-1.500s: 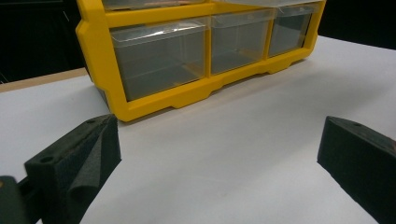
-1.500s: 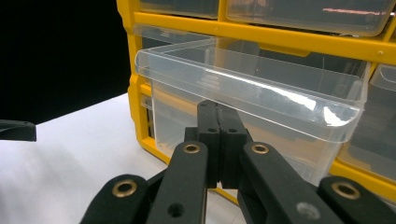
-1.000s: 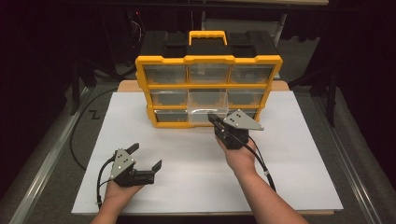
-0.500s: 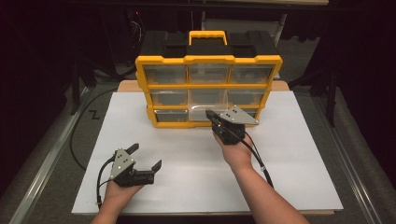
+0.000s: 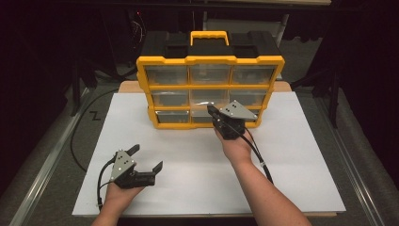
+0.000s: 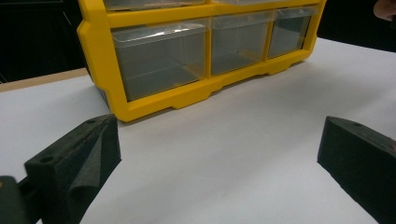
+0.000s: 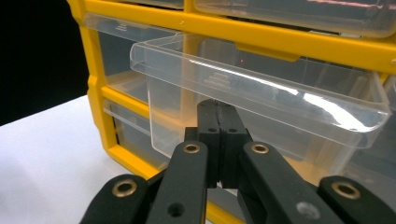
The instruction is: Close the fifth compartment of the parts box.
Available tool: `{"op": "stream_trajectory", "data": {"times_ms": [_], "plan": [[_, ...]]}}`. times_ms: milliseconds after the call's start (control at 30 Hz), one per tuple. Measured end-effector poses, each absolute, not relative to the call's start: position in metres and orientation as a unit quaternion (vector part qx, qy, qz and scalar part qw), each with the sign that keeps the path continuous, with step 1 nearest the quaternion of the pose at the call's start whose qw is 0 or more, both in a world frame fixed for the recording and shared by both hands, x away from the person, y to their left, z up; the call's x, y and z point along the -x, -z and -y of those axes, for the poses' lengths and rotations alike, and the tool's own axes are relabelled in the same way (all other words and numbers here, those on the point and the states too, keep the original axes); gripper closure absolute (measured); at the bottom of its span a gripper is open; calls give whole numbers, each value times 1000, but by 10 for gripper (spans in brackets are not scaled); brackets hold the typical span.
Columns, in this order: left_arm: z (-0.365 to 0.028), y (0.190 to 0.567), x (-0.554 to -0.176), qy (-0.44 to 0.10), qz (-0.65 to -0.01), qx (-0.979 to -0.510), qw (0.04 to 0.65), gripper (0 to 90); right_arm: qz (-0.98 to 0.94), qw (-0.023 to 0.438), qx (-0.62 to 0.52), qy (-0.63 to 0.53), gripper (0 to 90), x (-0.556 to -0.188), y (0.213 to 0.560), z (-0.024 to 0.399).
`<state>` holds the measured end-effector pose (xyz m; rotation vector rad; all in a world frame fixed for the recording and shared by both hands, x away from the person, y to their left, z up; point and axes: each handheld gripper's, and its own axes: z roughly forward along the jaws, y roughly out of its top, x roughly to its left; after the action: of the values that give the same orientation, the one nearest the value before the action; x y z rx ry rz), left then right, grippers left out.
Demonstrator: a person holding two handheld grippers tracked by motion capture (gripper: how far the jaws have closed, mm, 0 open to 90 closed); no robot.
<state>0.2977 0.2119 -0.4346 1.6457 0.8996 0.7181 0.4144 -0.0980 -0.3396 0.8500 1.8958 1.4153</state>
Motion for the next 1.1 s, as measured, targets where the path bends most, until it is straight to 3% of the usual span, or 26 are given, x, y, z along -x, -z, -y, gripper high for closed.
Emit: {"op": "stream_trajectory", "data": {"times_ms": [1100], "plan": [[-213,434,-299,-296,-377,-690,541,1,-719,332,-345,-505,900,-454,333,85]]}}
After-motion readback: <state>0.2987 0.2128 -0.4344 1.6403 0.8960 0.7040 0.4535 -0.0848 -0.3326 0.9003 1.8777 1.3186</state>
